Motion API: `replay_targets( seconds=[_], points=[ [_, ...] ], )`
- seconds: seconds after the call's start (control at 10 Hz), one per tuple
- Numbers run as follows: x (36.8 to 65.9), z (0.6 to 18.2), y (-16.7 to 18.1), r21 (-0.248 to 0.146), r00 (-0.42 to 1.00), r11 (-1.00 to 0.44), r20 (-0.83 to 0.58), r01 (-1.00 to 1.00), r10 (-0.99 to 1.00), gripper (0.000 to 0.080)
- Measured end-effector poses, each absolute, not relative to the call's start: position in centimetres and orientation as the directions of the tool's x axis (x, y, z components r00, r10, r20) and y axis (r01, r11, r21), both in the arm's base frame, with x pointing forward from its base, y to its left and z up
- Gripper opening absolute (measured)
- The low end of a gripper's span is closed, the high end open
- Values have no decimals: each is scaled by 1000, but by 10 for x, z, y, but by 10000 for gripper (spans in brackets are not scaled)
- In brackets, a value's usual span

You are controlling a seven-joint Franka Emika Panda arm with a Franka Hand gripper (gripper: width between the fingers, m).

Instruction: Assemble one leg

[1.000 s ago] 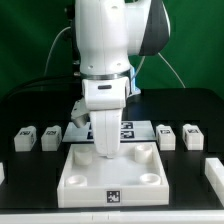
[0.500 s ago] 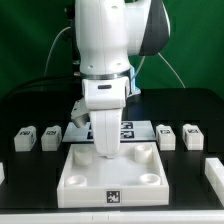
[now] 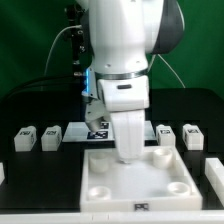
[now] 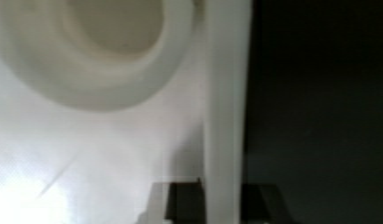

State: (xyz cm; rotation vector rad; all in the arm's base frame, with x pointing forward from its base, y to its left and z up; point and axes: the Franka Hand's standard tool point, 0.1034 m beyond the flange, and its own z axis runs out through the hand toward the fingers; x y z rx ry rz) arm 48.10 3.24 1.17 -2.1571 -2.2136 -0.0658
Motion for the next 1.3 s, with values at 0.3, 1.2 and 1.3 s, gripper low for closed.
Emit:
replay_targets(
  seconds=[0.3, 1.2, 1.3],
  points=[
    [487, 7, 58, -7, 11, -10, 89, 1000, 996, 54],
    [496, 5, 63, -13, 13, -12, 97, 1000, 995, 162],
    [496, 5, 63, -13, 13, -12, 97, 1000, 995, 297]
  ],
)
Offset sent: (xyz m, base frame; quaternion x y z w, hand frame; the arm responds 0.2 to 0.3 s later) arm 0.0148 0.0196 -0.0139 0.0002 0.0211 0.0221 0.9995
